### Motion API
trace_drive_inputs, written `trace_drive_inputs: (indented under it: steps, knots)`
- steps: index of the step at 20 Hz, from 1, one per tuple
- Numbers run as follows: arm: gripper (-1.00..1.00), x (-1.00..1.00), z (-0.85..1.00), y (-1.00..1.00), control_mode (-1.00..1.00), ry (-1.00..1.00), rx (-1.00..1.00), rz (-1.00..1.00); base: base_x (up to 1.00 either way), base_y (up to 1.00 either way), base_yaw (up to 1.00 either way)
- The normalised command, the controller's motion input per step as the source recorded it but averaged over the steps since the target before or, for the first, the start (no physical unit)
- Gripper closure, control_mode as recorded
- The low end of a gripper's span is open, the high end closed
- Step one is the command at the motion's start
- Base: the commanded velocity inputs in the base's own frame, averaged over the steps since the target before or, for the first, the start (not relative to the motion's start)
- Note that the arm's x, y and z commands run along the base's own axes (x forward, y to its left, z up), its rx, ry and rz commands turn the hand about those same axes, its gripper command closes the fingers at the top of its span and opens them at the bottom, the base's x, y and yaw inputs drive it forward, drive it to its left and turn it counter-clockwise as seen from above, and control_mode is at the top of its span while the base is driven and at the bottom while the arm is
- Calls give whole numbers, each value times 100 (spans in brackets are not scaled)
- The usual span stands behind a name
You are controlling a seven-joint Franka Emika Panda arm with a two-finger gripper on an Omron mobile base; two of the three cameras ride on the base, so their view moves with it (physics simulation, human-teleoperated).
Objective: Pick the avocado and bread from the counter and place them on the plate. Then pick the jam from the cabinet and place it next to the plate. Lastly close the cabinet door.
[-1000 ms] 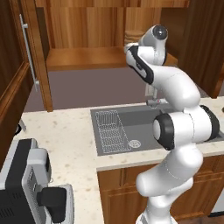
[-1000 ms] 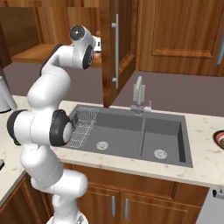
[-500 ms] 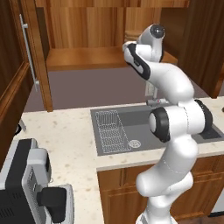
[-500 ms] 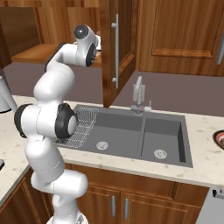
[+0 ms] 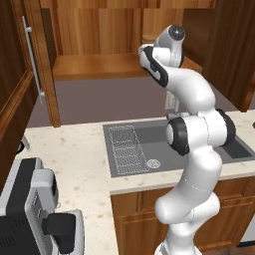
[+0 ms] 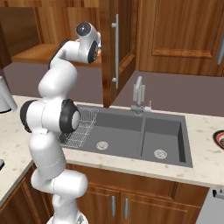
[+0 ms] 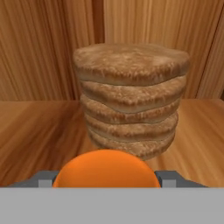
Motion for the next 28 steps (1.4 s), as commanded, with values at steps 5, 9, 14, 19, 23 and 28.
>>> trace_drive_inputs:
  steps: [5,9,14,19,23,28]
  knots:
    - [100,-3,-7,0,-100,0,3,-1,0,0,0]
    - [100,-24,-10,0,-100,0,2,-1,0,0,0]
    - [100,-51,0,0,-100,-1,0,0,0,0,0]
    - [100,-59,0,0,-100,-5,0,0,0,0,0]
    - [100,-57,0,0,-100,-6,0,0,0,0,0]
    - [100,-61,4,3,-100,-7,1,0,0,0,0]
